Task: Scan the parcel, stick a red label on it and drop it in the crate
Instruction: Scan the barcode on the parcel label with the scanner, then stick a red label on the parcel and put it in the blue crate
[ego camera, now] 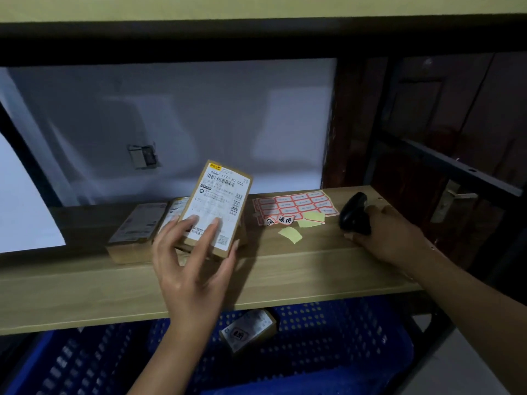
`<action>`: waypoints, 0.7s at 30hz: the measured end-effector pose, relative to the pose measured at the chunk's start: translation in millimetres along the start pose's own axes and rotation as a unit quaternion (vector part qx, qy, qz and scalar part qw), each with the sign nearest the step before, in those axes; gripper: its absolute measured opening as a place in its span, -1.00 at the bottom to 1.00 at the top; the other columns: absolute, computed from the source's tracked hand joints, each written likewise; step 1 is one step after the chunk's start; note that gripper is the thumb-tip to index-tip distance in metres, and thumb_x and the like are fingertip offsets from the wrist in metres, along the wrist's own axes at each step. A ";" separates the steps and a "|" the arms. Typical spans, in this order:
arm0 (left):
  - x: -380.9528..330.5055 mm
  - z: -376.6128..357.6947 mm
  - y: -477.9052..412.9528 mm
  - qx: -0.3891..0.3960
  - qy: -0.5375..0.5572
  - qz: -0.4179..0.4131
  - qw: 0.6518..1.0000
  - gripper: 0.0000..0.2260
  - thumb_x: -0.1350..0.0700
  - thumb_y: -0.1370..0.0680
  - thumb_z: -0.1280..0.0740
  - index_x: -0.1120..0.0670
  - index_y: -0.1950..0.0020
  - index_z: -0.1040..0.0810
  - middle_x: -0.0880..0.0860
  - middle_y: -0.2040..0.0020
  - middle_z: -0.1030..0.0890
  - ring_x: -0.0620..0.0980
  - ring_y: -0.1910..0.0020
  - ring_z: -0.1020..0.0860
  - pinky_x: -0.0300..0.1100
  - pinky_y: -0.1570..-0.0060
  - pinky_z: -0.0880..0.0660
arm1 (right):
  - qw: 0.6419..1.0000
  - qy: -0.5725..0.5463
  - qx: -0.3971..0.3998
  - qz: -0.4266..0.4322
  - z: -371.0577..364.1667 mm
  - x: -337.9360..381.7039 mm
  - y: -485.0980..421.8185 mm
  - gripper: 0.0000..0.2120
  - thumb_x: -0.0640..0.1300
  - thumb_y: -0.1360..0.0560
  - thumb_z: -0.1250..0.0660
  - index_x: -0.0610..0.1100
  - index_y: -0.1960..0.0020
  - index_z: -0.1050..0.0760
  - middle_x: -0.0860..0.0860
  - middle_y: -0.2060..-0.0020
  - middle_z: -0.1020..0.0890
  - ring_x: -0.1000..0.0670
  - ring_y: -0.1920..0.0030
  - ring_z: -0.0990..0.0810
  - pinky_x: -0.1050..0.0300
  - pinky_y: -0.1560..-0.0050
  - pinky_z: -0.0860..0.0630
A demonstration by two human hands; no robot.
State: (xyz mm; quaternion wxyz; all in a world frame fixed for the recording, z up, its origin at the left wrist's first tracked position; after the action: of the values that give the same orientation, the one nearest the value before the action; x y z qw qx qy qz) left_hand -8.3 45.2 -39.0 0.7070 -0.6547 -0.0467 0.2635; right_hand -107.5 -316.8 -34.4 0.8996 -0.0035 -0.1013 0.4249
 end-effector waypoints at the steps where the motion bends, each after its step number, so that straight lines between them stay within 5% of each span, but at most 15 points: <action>1: 0.3 -0.7 0.0 0.003 0.006 0.010 1.000 -0.66 0.13 -0.54 -0.60 0.14 -0.29 -0.69 0.23 -0.33 -0.51 0.19 -0.40 -0.51 0.17 -0.50 -0.46 | 1.000 0.000 -0.011 0.008 -3.6 -1.3 -1.5 -0.25 0.38 -0.44 -0.37 -0.15 -0.40 -0.47 -0.23 -0.24 -0.63 -0.21 -0.17 -0.62 -0.02 -0.13 -0.56; 7: 3.9 -1.8 -1.8 0.012 0.021 0.052 0.998 -0.67 0.12 -0.54 -0.59 0.15 -0.28 -0.71 0.25 -0.33 -0.52 0.04 -0.44 -0.45 0.30 -0.41 -0.51 | 0.997 -0.077 0.006 0.006 -2.9 -3.4 3.1 -0.09 0.45 -0.41 -0.37 -0.09 -0.55 -0.36 -0.13 -0.36 -0.60 -0.15 -0.27 -0.61 0.09 0.00 -0.43; 11: 6.4 -2.1 0.5 0.017 0.024 0.069 0.997 -0.66 0.10 -0.53 -0.58 0.13 -0.28 -0.71 0.22 -0.34 -0.52 0.00 -0.44 -0.45 0.30 -0.40 -0.51 | 0.990 -0.140 -0.003 0.000 -2.4 -9.5 8.7 -0.02 0.56 -0.29 -0.36 -0.02 -0.51 -0.38 -0.08 -0.42 -0.57 -0.15 -0.33 -0.57 -0.09 -0.21 -0.54; 14: 8.1 -2.6 2.0 0.018 0.025 0.074 0.997 -0.67 0.07 -0.54 -0.57 0.13 -0.28 -0.71 0.22 -0.33 -0.53 0.03 -0.42 -0.47 0.30 -0.37 -0.51 | 0.992 -0.110 -0.063 -0.027 8.1 -9.5 19.1 -0.03 0.57 -0.32 -0.33 -0.01 -0.53 -0.36 -0.17 -0.48 -0.45 -0.27 -0.45 -0.40 -0.24 -0.34 -0.44; 18: 7.7 -4.8 3.3 0.028 0.024 0.080 0.996 -0.67 0.08 -0.53 -0.57 0.13 -0.27 -0.72 0.19 -0.34 -0.52 0.22 -0.37 -0.54 0.35 -0.34 -0.51 | 0.951 -0.044 -0.299 0.066 42.5 27.8 27.1 -0.31 0.42 -0.40 -0.38 -0.04 -0.32 -0.59 -0.17 -0.35 -0.51 -0.28 -0.38 -0.39 -0.25 -0.25 -0.42; 21: 8.0 -3.7 4.9 0.033 0.020 0.082 0.996 -0.67 0.09 -0.52 -0.57 0.13 -0.27 -0.72 0.17 -0.33 -0.52 0.25 -0.35 -0.55 0.35 -0.34 -0.51 | 0.953 -0.012 -0.283 0.110 37.9 64.2 11.4 -0.53 0.23 -0.48 -0.39 -0.04 -0.25 -0.65 -0.11 -0.20 -0.59 -0.21 -0.22 -0.47 -0.10 -0.10 -0.41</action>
State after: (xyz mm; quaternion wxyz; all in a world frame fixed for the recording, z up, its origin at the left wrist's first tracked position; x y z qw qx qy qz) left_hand -1.4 45.3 -46.3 0.7053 -0.6376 0.0301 0.3083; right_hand -83.6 -263.4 13.2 0.8083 -0.2634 -0.2272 0.4751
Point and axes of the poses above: each hand's wrist, its own y-axis away from the middle knuckle, its own z-axis out of the back of the hand, x = y × z, the point moved 6 cm from there along -y, towards the middle knuckle
